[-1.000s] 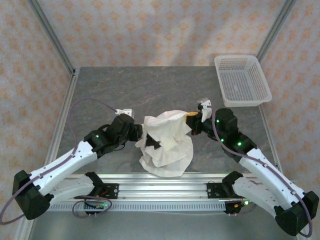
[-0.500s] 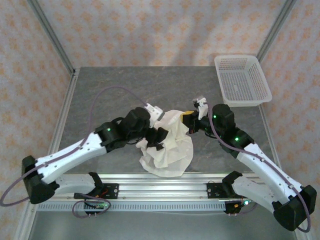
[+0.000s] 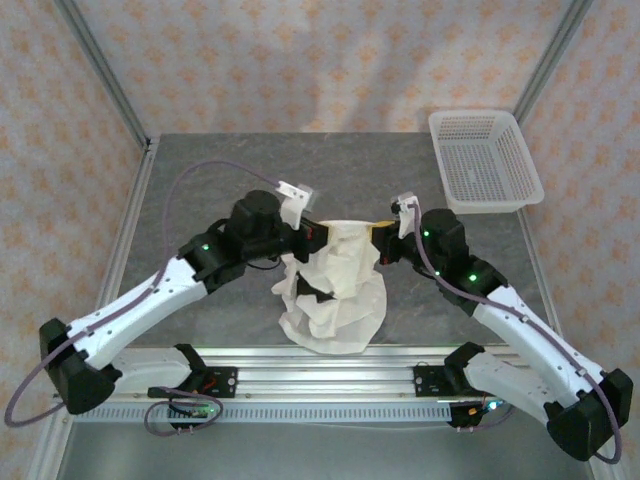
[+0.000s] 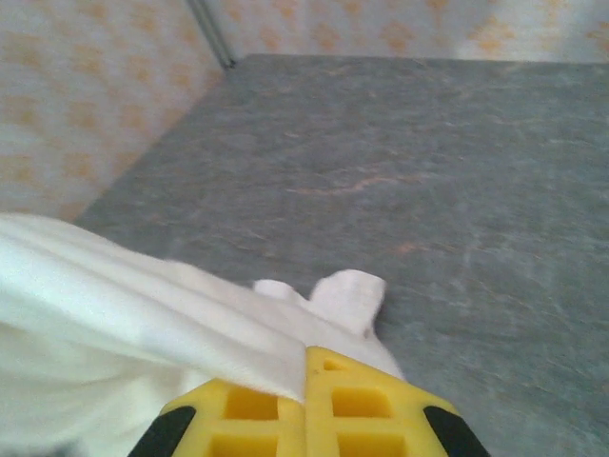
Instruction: Fold the inside-out t-shirt
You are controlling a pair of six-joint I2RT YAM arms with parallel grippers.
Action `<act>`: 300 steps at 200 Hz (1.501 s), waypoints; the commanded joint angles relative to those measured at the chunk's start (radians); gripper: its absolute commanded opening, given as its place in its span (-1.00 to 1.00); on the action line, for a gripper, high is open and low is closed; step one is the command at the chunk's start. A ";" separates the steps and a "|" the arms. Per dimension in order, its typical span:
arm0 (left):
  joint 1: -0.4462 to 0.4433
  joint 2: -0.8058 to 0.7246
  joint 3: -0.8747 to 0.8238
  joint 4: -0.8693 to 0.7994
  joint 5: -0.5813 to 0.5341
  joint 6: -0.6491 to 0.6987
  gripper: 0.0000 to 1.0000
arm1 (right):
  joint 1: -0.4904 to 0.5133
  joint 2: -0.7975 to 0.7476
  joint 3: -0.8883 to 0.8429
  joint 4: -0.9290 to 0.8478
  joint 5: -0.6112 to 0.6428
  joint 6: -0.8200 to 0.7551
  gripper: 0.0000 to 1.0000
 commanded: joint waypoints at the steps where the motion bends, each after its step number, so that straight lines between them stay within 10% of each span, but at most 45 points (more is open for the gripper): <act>1: 0.007 -0.015 0.030 0.061 0.209 -0.112 -1.00 | -0.008 0.054 0.010 -0.099 0.168 -0.037 -0.76; 24: 0.011 -0.009 0.035 0.007 0.179 -0.100 -1.00 | 0.013 -0.003 0.050 -0.107 0.135 -0.028 -0.33; 73: 0.021 0.030 0.029 0.012 0.165 -0.112 -1.00 | 0.209 -0.277 -0.068 0.024 0.151 -0.001 -0.31; 155: 0.022 0.025 0.032 0.011 0.169 -0.107 -1.00 | 0.284 -0.040 -0.156 0.161 0.171 0.109 0.14; 196: 0.059 -0.010 0.013 -0.008 0.143 -0.099 -1.00 | 0.285 0.072 -0.074 0.213 -0.026 0.116 -1.00; 254: 0.214 0.006 -0.195 -0.069 -0.078 -0.014 -1.00 | 0.249 -0.125 -0.137 0.525 -0.346 0.327 -1.00; 300: 0.224 -0.045 -0.274 0.092 -0.012 -0.093 -0.04 | 0.193 -0.143 -0.138 0.542 -0.320 0.337 -1.00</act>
